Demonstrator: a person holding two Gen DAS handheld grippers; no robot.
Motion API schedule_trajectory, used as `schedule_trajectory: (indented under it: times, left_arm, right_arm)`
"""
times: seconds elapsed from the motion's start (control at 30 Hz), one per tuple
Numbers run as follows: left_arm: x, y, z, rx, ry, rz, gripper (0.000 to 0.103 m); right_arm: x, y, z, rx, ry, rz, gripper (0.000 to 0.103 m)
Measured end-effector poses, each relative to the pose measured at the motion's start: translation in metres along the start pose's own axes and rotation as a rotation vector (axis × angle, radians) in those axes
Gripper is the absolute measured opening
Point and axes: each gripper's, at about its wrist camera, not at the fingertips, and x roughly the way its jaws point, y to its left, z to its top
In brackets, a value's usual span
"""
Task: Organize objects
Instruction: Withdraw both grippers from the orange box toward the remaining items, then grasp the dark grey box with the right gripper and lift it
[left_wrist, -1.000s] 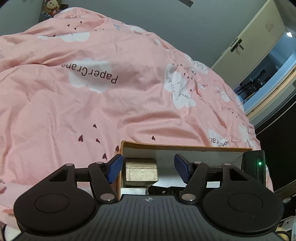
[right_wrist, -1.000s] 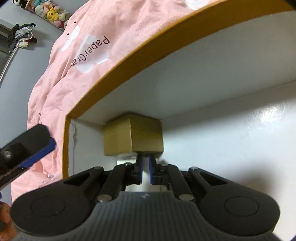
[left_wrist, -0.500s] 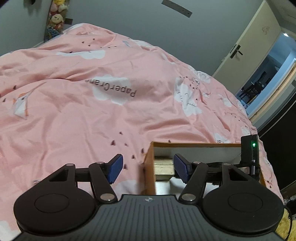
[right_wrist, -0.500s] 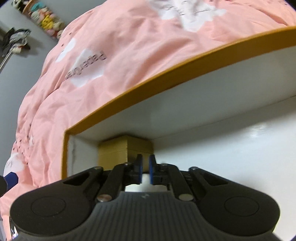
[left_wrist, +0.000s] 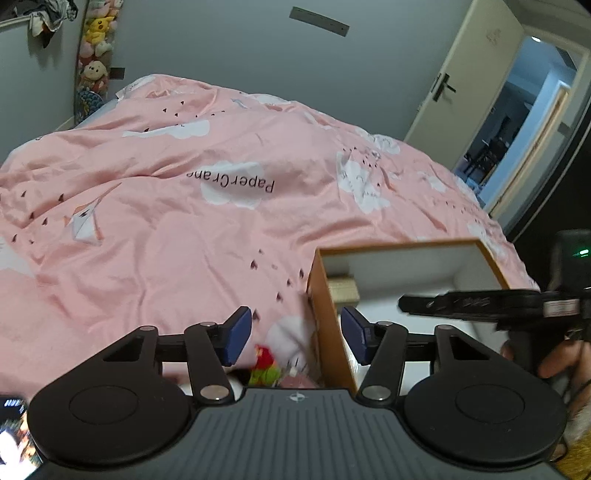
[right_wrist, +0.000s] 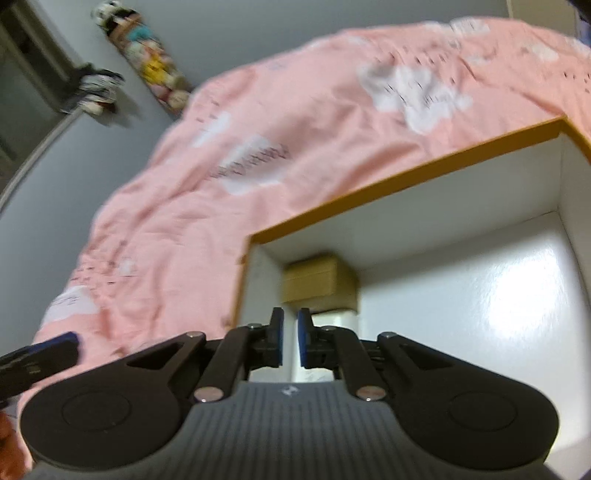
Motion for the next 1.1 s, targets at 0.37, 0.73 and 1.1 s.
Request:
schedule_trajectory:
  times: [0.37, 0.73, 1.1]
  left_arm:
    - [-0.020, 0.012, -0.052, 0.012, 0.097, 0.046, 0.055]
    - [-0.019, 0.033, -0.076, -0.069, 0.161, 0.092, 0.051]
    - [-0.006, 0.032, -0.083, -0.044, 0.194, 0.043, 0.051]
  right_arm:
    - [-0.058, 0.048, -0.095, -0.044, -0.102, -0.025, 0.030]
    - [-0.033, 0.090, -0.137, -0.190, -0.017, -0.077, 0.037]
    - [0.004, 0.090, -0.138, -0.138, 0.117, -0.133, 0.060]
